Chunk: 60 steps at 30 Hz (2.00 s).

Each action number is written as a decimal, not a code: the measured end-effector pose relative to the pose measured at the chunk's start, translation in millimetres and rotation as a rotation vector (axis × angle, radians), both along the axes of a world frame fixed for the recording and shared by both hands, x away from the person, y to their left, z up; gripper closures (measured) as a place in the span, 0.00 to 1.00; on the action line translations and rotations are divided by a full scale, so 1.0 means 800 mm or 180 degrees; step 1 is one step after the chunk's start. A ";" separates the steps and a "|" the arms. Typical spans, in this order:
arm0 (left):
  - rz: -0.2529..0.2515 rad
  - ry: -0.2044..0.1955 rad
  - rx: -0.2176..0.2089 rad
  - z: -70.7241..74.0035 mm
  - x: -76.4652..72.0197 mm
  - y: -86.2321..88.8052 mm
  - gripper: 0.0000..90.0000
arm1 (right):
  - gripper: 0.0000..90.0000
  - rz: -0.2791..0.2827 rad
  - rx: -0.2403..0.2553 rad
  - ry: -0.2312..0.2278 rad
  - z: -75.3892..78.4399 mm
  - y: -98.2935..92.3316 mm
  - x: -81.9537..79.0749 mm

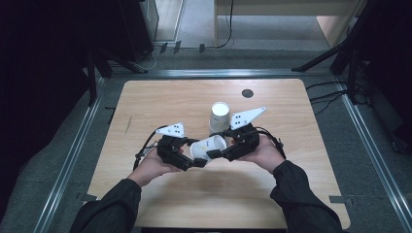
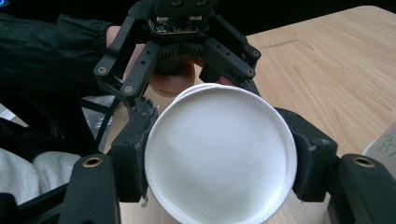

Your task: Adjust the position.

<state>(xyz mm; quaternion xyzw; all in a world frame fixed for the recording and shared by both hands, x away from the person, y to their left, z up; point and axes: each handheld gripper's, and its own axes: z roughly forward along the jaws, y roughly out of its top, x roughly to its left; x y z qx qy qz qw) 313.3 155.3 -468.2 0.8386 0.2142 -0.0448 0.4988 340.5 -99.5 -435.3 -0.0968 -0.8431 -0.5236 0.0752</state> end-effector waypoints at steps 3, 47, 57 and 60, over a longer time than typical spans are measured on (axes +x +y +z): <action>-0.0024 -0.0032 0.0020 0.000 -0.002 -0.002 0.18 | 0.39 0.0008 0.0002 0.0028 -0.001 0.001 0.000; -0.0010 -0.0149 0.0065 0.003 -0.003 0.001 0.25 | 0.36 -0.0009 -0.0043 0.0035 -0.002 0.003 -0.001; 0.0066 -0.0150 0.0148 0.010 -0.002 0.012 0.25 | 0.25 -0.0053 -0.0024 -0.0012 0.004 -0.004 -0.004; 0.0070 -0.0185 0.0267 0.014 -0.003 0.014 0.25 | 0.25 -0.0117 -0.0074 -0.0035 0.003 -0.009 -0.004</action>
